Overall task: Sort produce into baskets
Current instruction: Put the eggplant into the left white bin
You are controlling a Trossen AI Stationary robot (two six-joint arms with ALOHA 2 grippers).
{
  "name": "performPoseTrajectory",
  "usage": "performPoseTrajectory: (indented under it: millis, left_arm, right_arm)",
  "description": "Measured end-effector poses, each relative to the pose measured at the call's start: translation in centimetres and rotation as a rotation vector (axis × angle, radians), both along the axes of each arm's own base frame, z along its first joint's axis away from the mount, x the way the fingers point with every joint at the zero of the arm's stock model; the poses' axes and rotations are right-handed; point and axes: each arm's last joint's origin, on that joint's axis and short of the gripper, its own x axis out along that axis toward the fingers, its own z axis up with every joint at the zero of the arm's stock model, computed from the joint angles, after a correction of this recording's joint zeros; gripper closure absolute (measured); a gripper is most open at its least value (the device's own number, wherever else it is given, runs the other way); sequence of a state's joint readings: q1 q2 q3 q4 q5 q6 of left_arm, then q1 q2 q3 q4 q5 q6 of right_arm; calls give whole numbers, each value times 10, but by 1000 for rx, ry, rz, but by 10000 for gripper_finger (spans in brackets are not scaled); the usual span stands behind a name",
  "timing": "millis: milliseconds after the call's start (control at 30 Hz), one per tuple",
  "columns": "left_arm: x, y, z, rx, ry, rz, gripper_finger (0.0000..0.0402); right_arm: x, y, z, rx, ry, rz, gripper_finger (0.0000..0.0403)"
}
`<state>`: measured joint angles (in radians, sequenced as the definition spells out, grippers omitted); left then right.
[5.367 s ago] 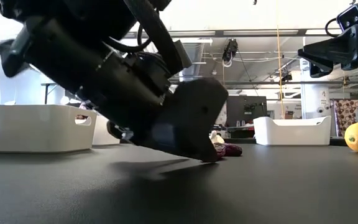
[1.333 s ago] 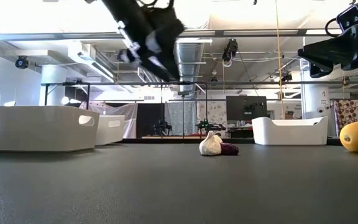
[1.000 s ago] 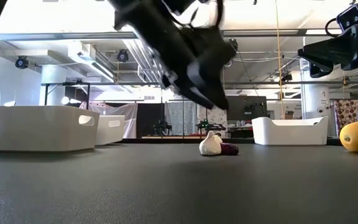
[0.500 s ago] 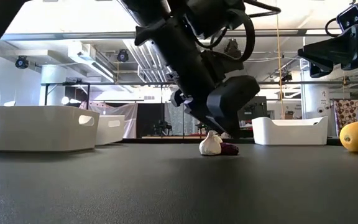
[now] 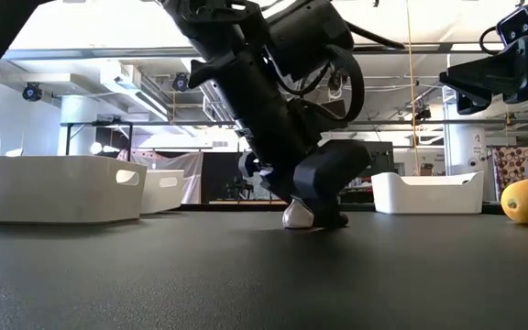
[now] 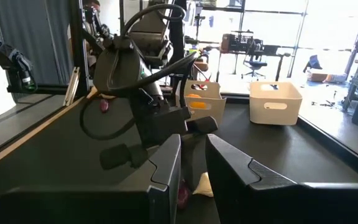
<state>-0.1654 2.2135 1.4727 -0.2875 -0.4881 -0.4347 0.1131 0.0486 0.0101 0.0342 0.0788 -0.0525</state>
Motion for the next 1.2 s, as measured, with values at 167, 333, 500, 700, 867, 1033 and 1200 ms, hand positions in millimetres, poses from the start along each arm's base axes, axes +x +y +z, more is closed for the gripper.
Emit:
performPoseTrajectory:
  millis: [167, 333, 500, 700, 867, 1033, 1200]
  left_arm:
    - [2, 0, 0, 0, -18, -4, 246]
    - [3, 3, -4, -8, -64, 1, 292]
    - [4, 5, -4, -7, -76, 9, 367]
    - [5, 3, 19, 3, -108, -18, 384]
    - [-4, 1, 67, 103, -136, -41, 384]
    - [-40, 19, 103, 358, 20, 102, 386]
    - [-93, 55, 128, 507, 115, 355, 387]
  right_arm:
    - [0, 0, 0, 0, 0, 0, 335]
    - [0, 0, 0, 0, 0, -1, 335]
    - [0, 0, 0, 0, -1, 0, 335]
    - [0, 0, 0, 0, -1, 0, 335]
    - [0, 0, 0, 0, -1, 0, 335]
    - [0, 0, 0, 0, -1, 0, 335]
    - [0, 0, 0, 0, 0, 0, 335]
